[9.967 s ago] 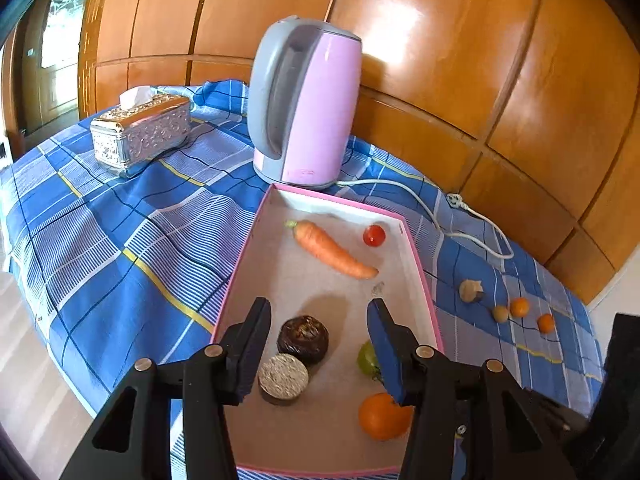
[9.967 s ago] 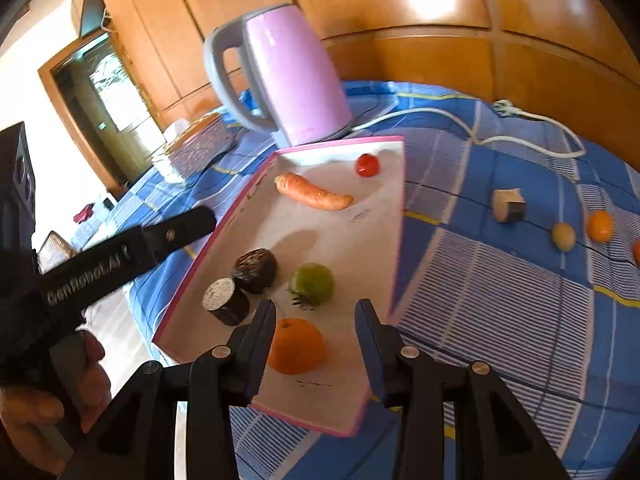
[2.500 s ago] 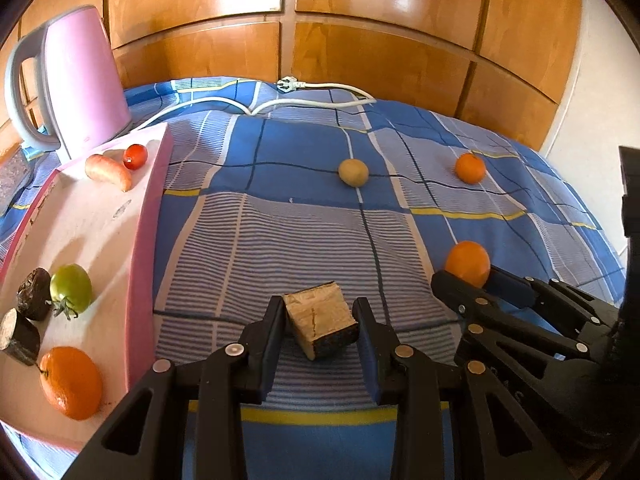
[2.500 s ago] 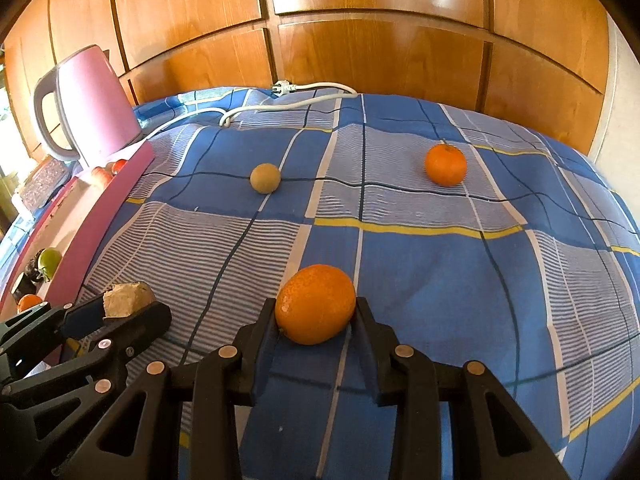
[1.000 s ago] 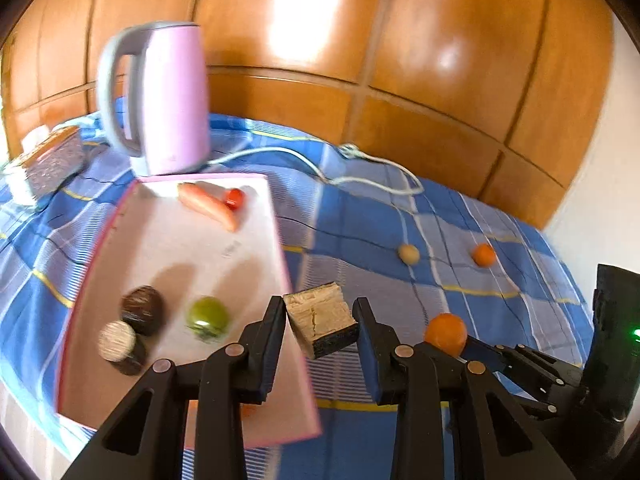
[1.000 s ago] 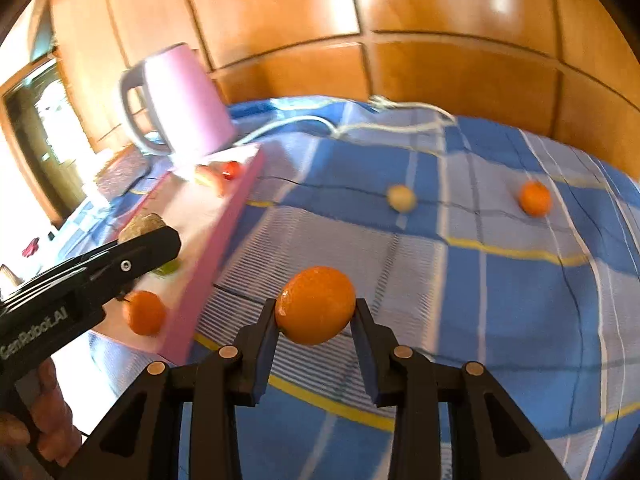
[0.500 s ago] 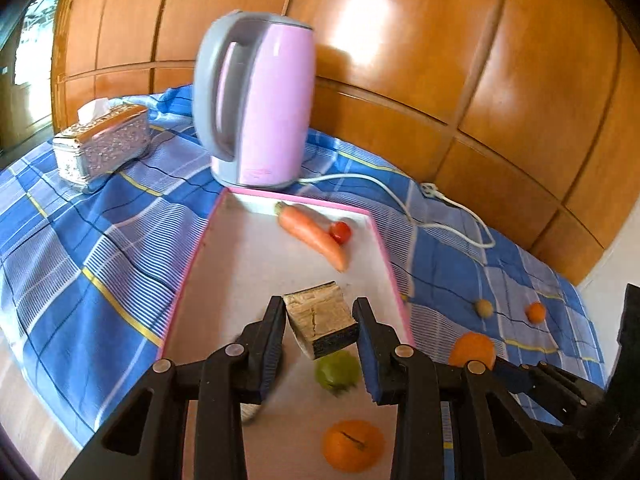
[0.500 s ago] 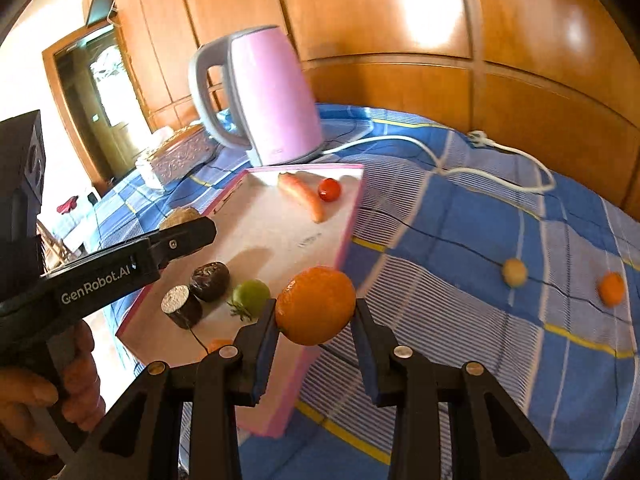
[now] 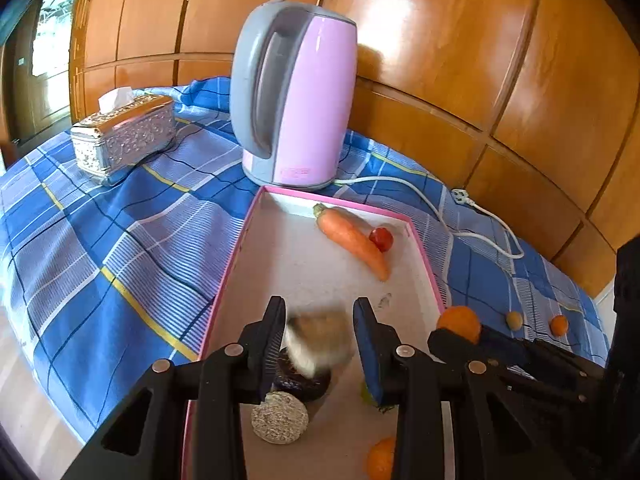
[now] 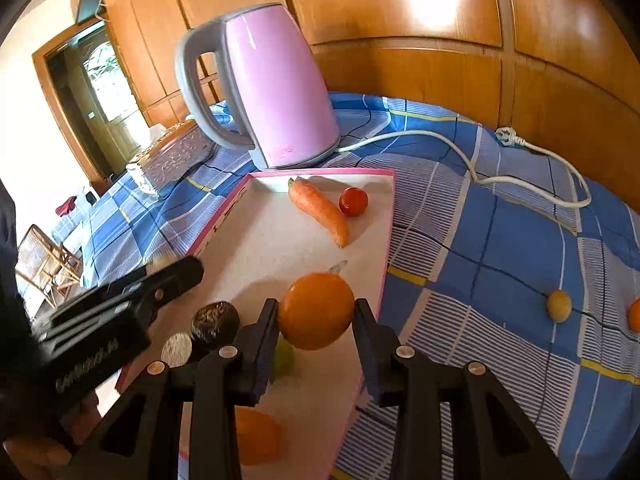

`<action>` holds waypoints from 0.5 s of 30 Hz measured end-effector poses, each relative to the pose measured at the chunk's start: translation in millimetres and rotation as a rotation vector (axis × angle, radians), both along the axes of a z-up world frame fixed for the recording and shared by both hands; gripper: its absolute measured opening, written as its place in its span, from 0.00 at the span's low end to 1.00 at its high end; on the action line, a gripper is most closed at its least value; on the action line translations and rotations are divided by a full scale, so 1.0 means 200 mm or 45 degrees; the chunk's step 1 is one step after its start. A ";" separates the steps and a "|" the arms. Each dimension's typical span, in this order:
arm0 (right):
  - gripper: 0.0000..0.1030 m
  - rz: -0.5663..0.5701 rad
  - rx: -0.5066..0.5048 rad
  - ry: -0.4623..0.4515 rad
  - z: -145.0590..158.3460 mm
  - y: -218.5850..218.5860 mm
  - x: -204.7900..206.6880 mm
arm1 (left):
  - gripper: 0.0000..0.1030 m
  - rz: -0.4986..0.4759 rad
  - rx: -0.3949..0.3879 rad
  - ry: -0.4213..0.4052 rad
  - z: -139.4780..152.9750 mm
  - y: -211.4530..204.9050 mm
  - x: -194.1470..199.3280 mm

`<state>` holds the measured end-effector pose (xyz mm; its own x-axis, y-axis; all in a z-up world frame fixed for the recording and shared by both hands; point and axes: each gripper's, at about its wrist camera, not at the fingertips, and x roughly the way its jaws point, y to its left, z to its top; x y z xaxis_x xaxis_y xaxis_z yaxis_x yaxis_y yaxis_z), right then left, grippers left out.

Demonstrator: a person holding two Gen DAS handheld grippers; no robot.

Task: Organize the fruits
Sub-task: 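Lower the cube into the tray with left tool while right tool releases the orange there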

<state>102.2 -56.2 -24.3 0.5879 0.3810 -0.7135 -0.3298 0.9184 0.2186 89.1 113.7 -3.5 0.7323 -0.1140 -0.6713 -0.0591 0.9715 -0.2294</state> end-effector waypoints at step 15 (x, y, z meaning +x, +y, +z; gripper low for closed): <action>0.37 -0.050 0.002 -0.009 0.00 0.00 -0.10 | 0.35 0.035 -0.005 0.010 0.00 0.00 -0.06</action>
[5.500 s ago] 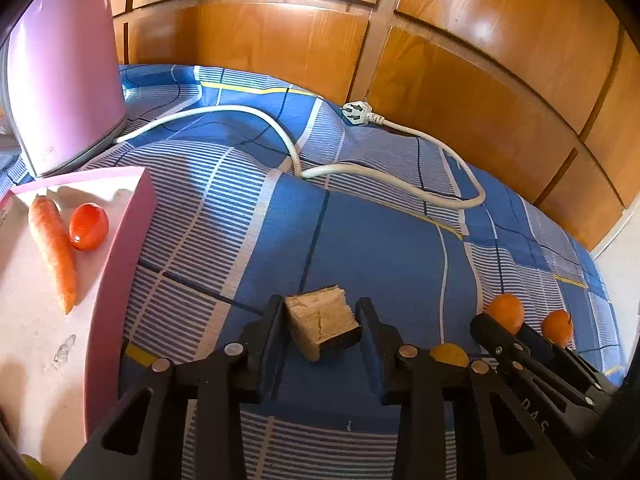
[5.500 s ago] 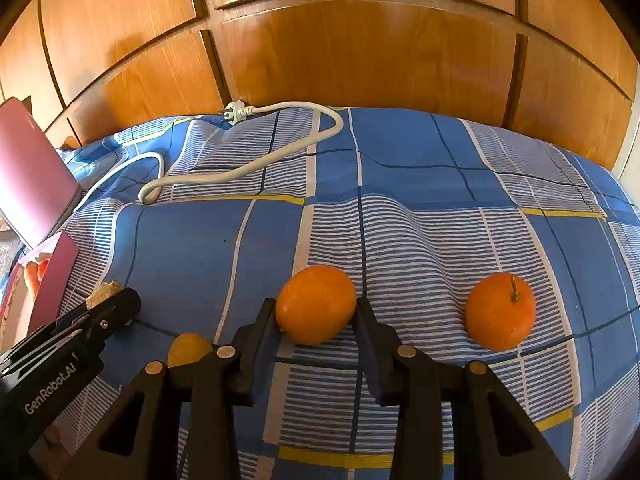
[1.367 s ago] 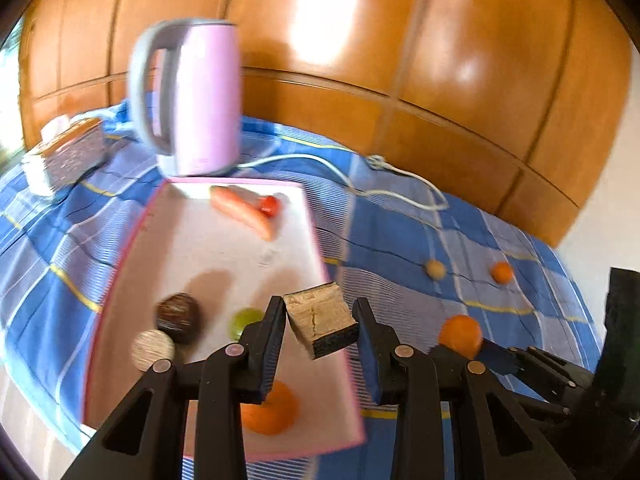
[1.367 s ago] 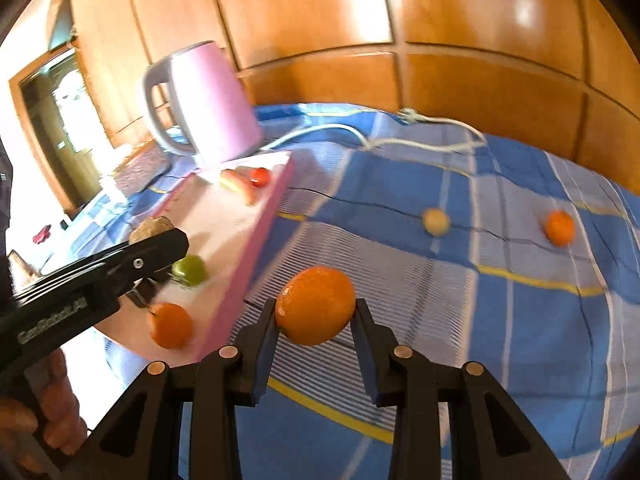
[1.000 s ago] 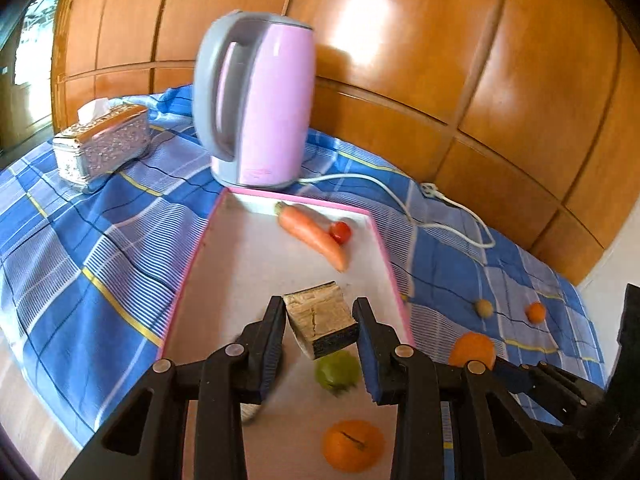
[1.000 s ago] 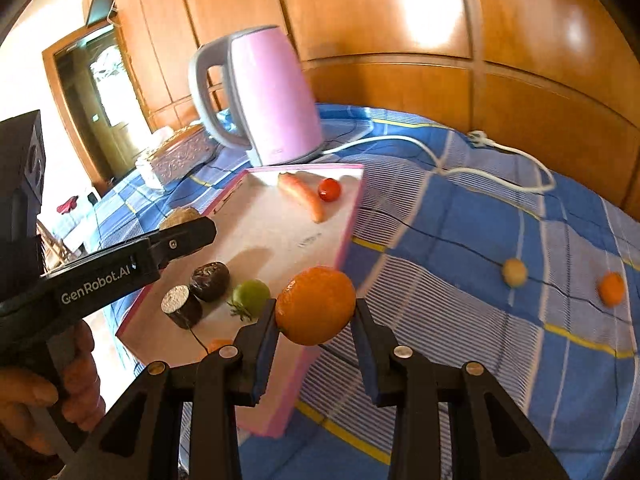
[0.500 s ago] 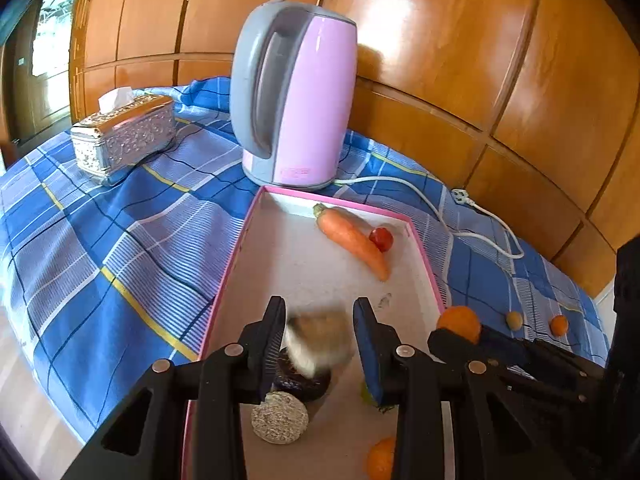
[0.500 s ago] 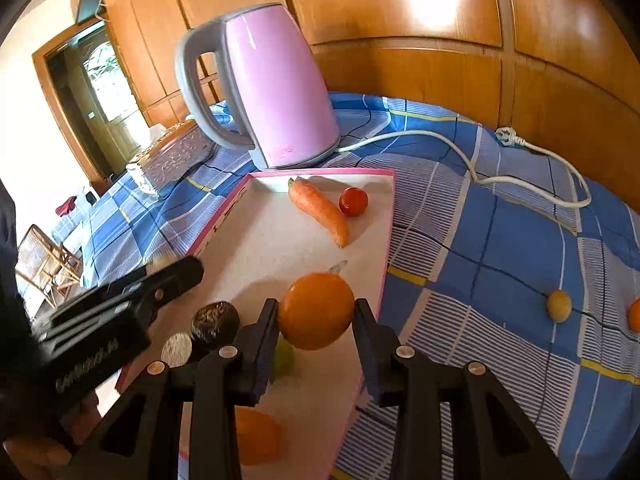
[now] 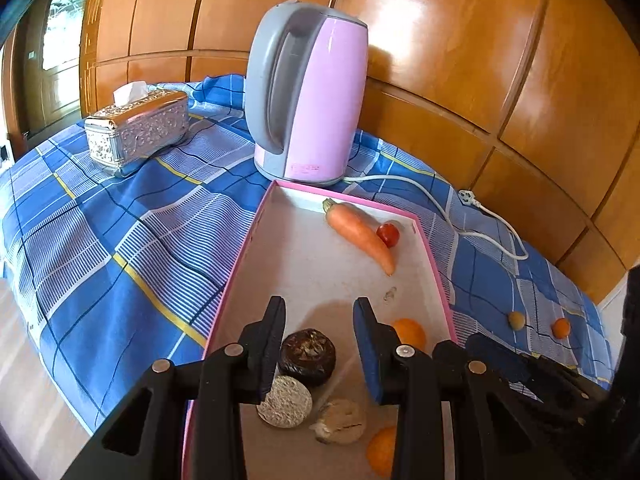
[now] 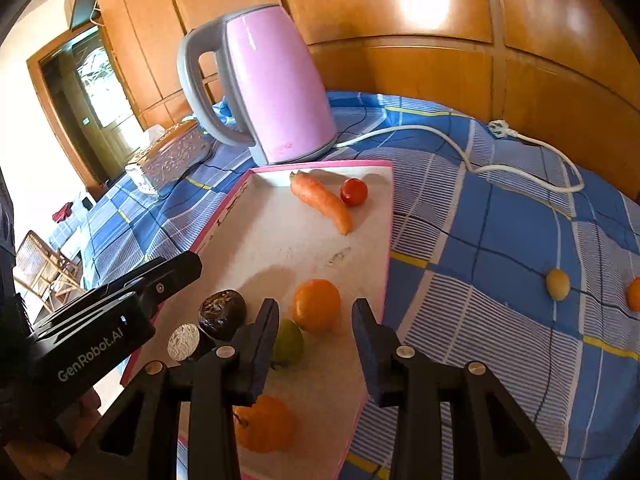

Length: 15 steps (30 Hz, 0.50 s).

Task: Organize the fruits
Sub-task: 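Lower the cube into the tray with left tool while right tool releases the orange there, then withdraw both open tools from the tray toward the yellow fruit and small orange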

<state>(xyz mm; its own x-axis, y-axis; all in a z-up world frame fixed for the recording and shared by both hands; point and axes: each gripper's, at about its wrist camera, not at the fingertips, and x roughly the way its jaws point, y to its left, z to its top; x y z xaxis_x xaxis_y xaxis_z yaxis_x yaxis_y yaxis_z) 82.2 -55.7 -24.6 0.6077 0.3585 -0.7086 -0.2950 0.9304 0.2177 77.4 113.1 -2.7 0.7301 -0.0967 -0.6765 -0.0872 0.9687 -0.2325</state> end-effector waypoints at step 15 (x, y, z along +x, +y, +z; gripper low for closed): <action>0.37 -0.102 -0.077 -0.062 0.02 -0.09 -0.13 | 0.35 -0.078 0.026 -0.008 0.02 -0.14 -0.10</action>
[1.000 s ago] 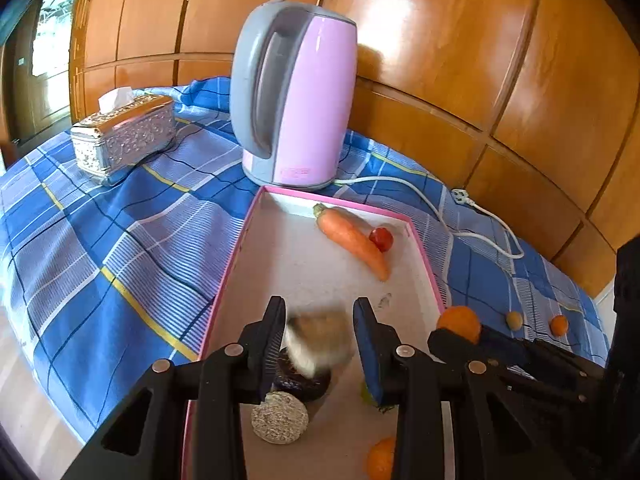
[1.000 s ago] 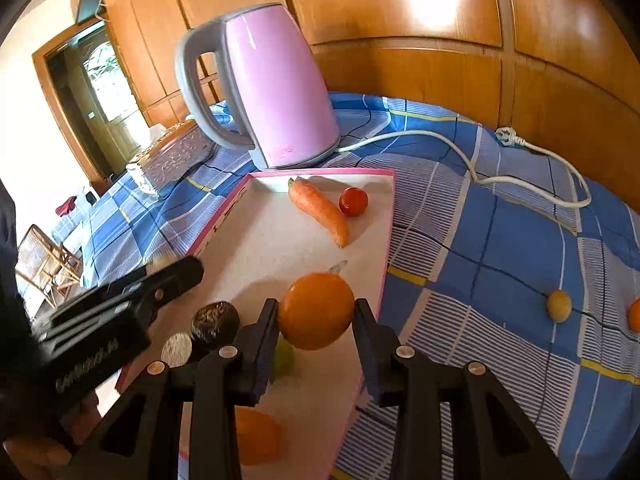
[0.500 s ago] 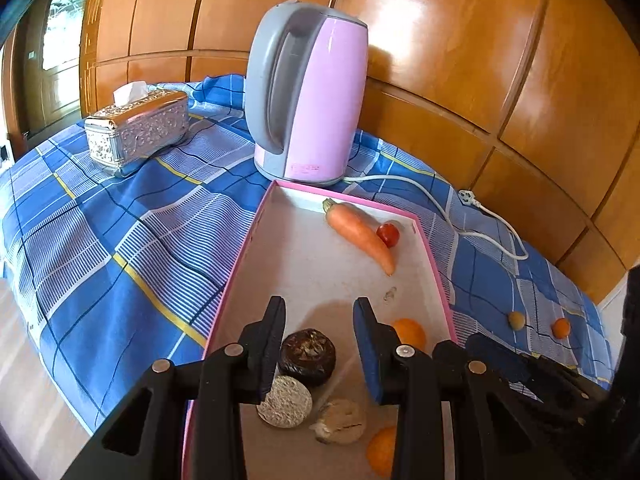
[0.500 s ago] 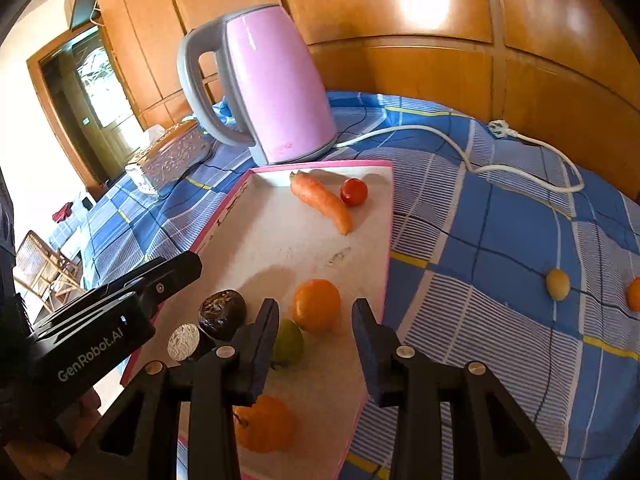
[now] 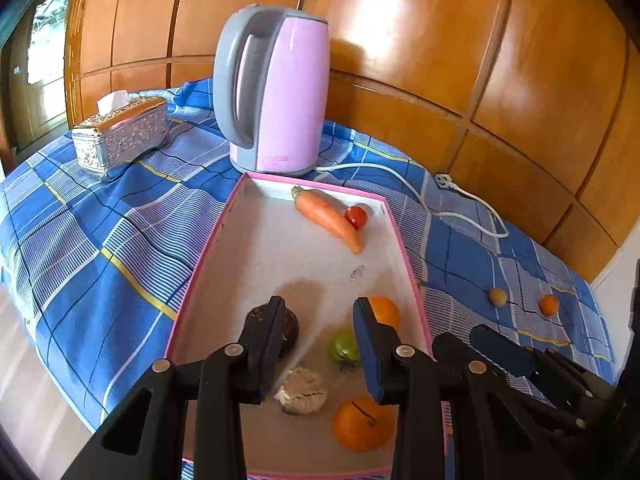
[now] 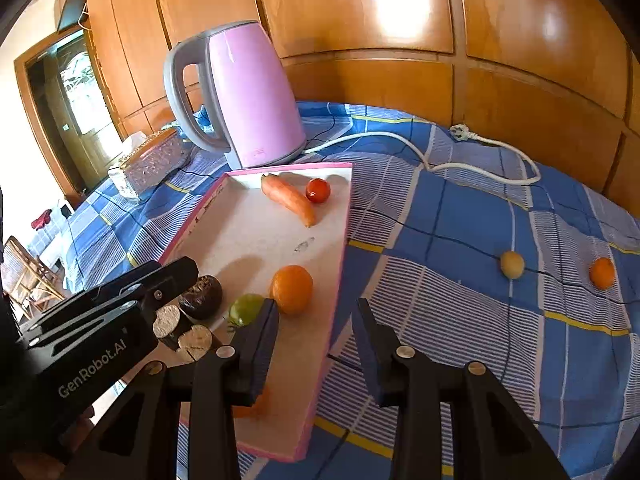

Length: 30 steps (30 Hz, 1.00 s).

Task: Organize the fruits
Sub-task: 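Withdraw both open tools from the tray toward the yellow fruit and small orange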

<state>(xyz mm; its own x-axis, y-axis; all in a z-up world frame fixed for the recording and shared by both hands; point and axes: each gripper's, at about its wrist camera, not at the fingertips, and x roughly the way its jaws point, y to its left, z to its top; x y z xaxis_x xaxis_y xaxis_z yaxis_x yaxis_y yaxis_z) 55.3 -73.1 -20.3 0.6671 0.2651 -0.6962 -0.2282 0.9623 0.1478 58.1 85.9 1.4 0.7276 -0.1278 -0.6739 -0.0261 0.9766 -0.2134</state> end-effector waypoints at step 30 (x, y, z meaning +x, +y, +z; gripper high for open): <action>0.37 -0.193 -0.117 -0.048 -0.04 -0.29 -0.18 | 0.35 -0.235 0.098 0.018 -0.03 -0.35 -0.12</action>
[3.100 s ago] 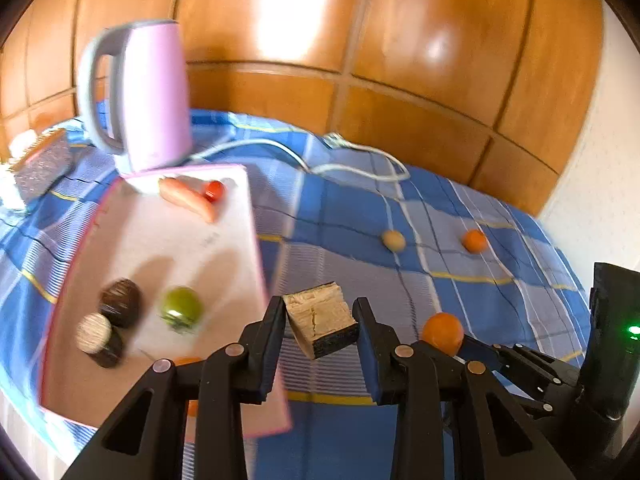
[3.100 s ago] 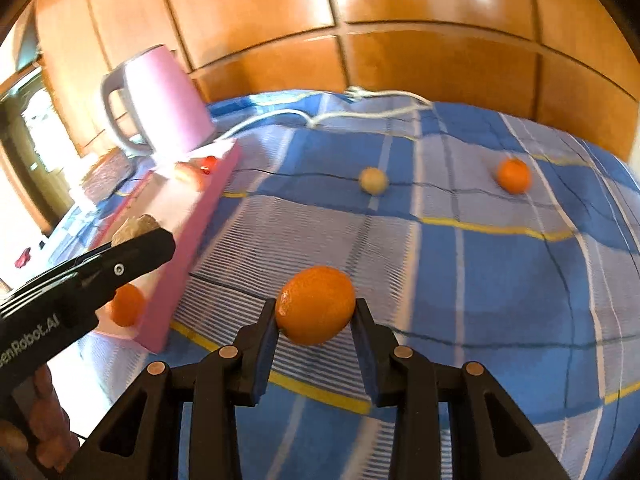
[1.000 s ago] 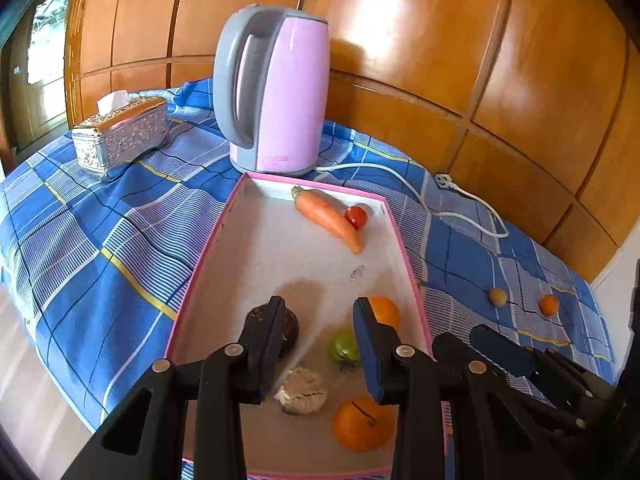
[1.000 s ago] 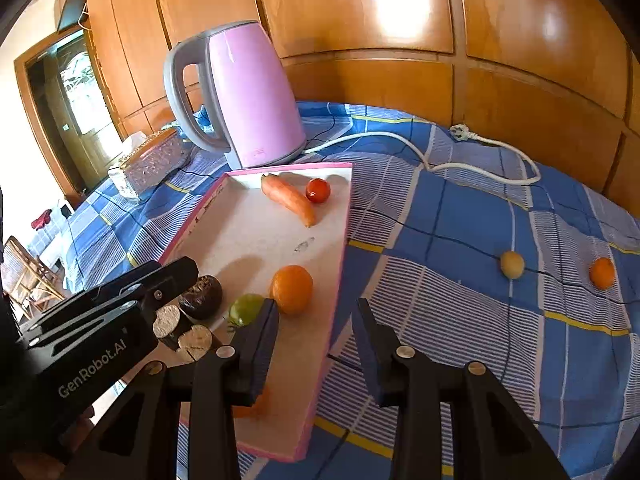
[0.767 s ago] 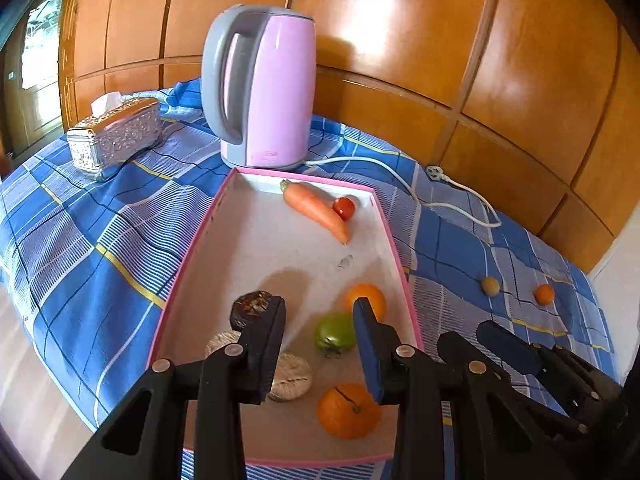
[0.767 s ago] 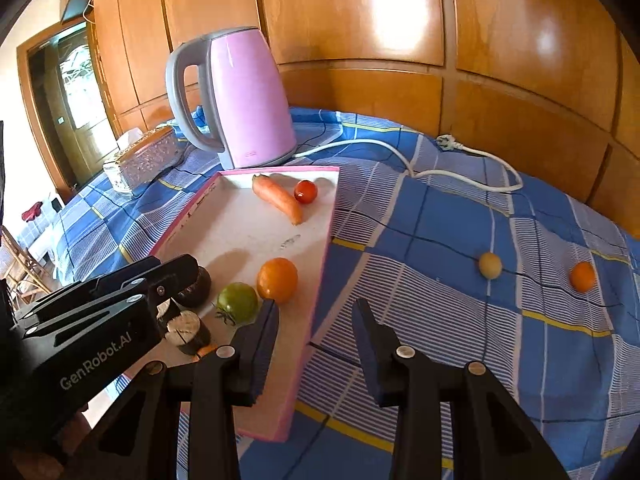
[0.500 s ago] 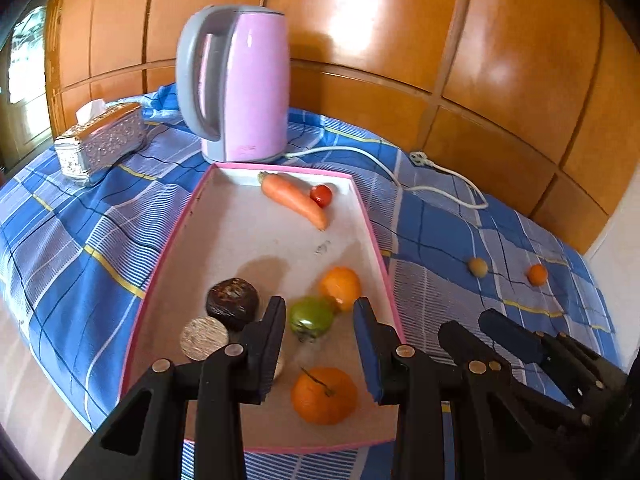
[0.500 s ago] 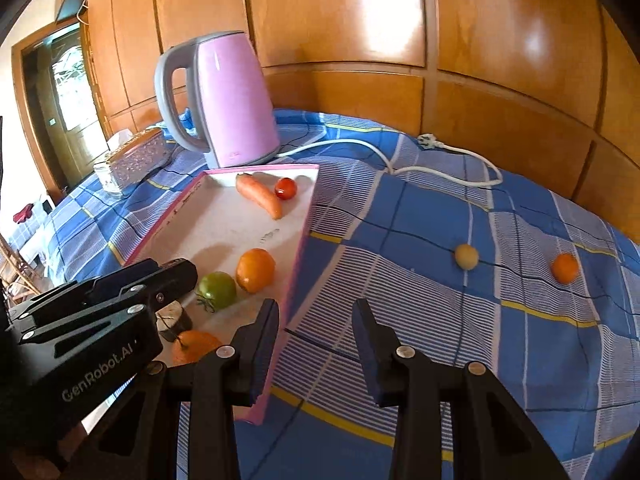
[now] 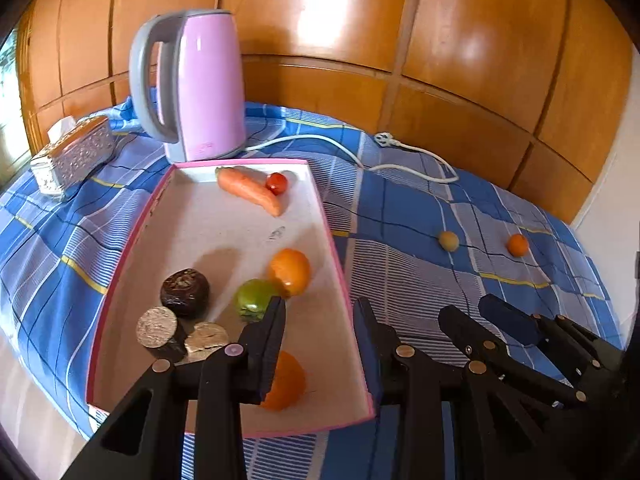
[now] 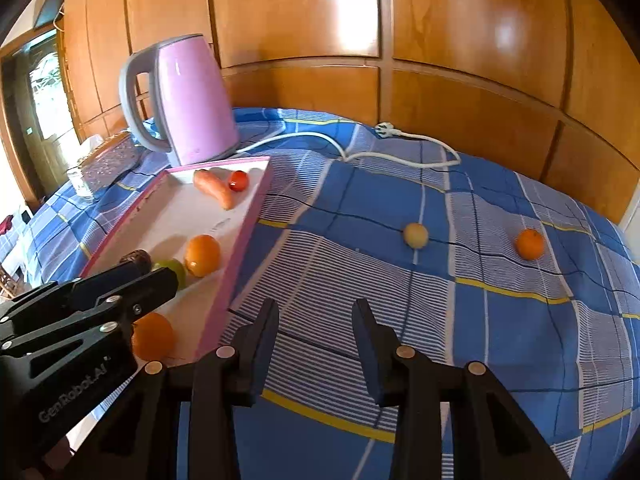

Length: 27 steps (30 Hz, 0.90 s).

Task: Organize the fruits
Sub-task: 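Withdraw both open tools from the tray toward the yellow fruit and small orange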

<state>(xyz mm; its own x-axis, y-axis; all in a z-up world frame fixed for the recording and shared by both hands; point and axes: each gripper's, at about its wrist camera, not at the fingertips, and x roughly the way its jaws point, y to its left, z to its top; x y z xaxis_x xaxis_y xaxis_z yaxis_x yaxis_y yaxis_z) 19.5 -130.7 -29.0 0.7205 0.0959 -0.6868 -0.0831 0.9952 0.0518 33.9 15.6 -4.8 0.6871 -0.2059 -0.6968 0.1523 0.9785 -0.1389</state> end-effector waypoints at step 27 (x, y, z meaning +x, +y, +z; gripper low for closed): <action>0.37 -0.306 0.056 0.092 -0.14 -0.48 -0.04 | 0.35 -0.208 0.069 0.051 -0.07 -0.36 0.03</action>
